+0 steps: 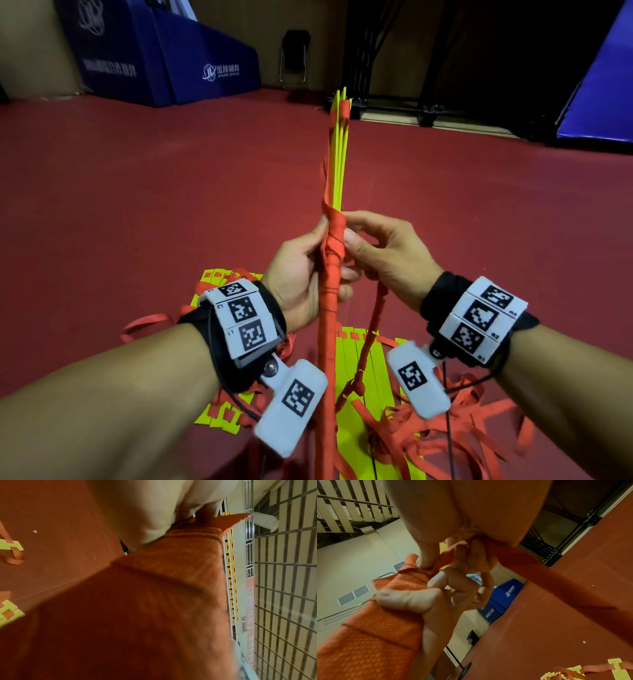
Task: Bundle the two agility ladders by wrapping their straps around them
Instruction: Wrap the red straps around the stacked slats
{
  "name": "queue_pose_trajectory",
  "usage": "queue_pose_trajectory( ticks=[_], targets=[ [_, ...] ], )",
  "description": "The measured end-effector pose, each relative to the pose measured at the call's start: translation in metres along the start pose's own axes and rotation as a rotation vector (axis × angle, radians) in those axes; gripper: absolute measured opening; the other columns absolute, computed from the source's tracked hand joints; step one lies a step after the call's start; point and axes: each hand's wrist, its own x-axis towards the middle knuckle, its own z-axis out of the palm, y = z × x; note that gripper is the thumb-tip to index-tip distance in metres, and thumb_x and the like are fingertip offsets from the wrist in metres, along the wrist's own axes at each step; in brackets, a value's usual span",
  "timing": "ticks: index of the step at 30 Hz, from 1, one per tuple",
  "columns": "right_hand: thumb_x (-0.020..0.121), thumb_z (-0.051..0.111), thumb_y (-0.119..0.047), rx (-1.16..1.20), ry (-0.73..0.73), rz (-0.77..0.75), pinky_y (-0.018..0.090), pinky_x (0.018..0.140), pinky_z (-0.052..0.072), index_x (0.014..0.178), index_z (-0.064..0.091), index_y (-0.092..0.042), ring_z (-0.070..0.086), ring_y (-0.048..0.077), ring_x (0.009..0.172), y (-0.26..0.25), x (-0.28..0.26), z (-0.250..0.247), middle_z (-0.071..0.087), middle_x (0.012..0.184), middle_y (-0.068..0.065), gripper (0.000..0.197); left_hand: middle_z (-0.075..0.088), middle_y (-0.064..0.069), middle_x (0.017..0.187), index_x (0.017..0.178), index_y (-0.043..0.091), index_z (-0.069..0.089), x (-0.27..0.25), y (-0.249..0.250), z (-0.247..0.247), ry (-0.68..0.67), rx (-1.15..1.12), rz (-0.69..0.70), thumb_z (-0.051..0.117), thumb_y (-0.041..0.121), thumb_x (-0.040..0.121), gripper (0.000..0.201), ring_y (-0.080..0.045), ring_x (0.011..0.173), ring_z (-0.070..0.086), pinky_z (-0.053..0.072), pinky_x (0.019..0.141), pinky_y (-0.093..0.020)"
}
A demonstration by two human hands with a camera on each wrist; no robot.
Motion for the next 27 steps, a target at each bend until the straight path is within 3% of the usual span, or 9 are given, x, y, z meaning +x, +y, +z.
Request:
queue_pose_trajectory(
  ticks=[4, 7, 12, 15, 18, 20, 22, 25, 27],
  targets=[
    [0.094, 0.056, -0.014, 0.165, -0.124, 0.068, 0.016, 0.046, 0.043, 0.118, 0.063, -0.011, 0.050, 0.003, 0.046, -0.004, -0.003, -0.001, 0.067, 0.072, -0.010, 0.026, 0.050, 0.000, 0.071, 0.080, 0.020, 0.057, -0.001, -0.004, -0.002, -0.062, -0.026, -0.043, 0.050, 0.052, 0.086, 0.033, -0.017, 0.065, 0.042, 0.035, 0.044, -0.020],
    [0.092, 0.055, -0.020, 0.169, -0.188, 0.083, 0.019, 0.043, 0.038, 0.113, 0.061, -0.011, 0.046, 0.003, 0.042, -0.004, -0.004, -0.002, 0.066, 0.070, -0.008, 0.024, 0.054, 0.000, 0.077, 0.088, 0.020, 0.060, 0.000, -0.007, -0.002, -0.083, -0.017, -0.056, 0.050, 0.054, 0.086, 0.035, -0.018, 0.066, 0.047, 0.040, 0.048, -0.022],
    [0.094, 0.056, -0.005, 0.185, -0.093, 0.062, 0.013, 0.038, 0.026, 0.106, 0.053, 0.003, 0.032, -0.002, 0.039, -0.006, -0.002, 0.003, 0.050, 0.053, -0.014, 0.015, 0.055, -0.003, 0.082, 0.097, 0.027, 0.074, 0.004, -0.014, -0.007, 0.004, 0.120, -0.048, 0.055, 0.061, 0.083, 0.042, -0.018, 0.069, 0.051, 0.055, 0.068, -0.036],
    [0.095, 0.058, 0.003, 0.100, -0.038, 0.064, 0.011, 0.041, 0.032, 0.093, 0.055, -0.004, 0.040, -0.003, 0.039, -0.004, -0.001, 0.004, 0.052, 0.050, -0.015, 0.008, 0.062, -0.005, 0.071, 0.097, 0.018, 0.076, 0.009, -0.015, -0.008, 0.211, 0.213, 0.092, 0.063, 0.038, 0.092, 0.025, -0.018, 0.057, 0.058, 0.056, 0.067, -0.040],
    [0.094, 0.061, 0.003, 0.028, 0.005, 0.069, 0.006, 0.046, 0.035, 0.098, 0.057, 0.003, 0.048, -0.004, 0.041, -0.003, -0.001, 0.005, 0.056, 0.050, -0.017, 0.006, 0.067, -0.008, 0.073, 0.110, 0.010, 0.072, 0.011, -0.015, -0.008, 0.320, 0.265, 0.204, 0.051, 0.018, 0.104, 0.023, -0.018, 0.054, 0.062, 0.059, 0.068, -0.046],
    [0.094, 0.062, 0.003, 0.021, 0.052, 0.087, 0.007, 0.045, 0.036, 0.100, 0.057, 0.004, 0.048, -0.004, 0.040, -0.003, 0.002, 0.005, 0.055, 0.048, -0.017, 0.008, 0.065, -0.002, 0.068, 0.101, 0.014, 0.073, 0.011, -0.017, -0.008, 0.375, 0.306, 0.254, 0.050, 0.021, 0.106, 0.025, -0.014, 0.052, 0.060, 0.058, 0.059, -0.035],
    [0.095, 0.061, 0.003, 0.046, 0.097, 0.112, 0.007, 0.042, 0.035, 0.097, 0.055, 0.002, 0.046, -0.003, 0.037, -0.003, 0.003, 0.005, 0.052, 0.044, -0.014, 0.006, 0.060, 0.000, 0.064, 0.097, 0.014, 0.072, 0.012, -0.019, -0.010, 0.412, 0.348, 0.306, 0.051, 0.025, 0.106, 0.026, -0.012, 0.051, 0.056, 0.046, 0.044, -0.021],
    [0.095, 0.060, 0.004, 0.074, 0.112, 0.140, 0.009, 0.040, 0.034, 0.093, 0.054, 0.000, 0.045, -0.003, 0.036, -0.003, 0.003, 0.004, 0.052, 0.044, -0.012, 0.007, 0.060, -0.005, 0.075, 0.109, 0.014, 0.071, 0.013, -0.019, -0.010, 0.435, 0.407, 0.351, 0.055, 0.022, 0.104, 0.018, -0.012, 0.055, 0.055, 0.043, 0.040, -0.019],
    [0.095, 0.059, 0.005, 0.093, 0.107, 0.148, 0.008, 0.040, 0.035, 0.094, 0.054, 0.001, 0.046, -0.003, 0.036, -0.002, 0.001, 0.004, 0.053, 0.044, -0.012, 0.007, 0.062, 0.001, 0.074, 0.113, 0.020, 0.066, 0.013, -0.018, -0.011, 0.443, 0.397, 0.368, 0.057, 0.017, 0.103, 0.013, -0.007, 0.051, 0.054, 0.042, 0.040, -0.018]
  ],
)
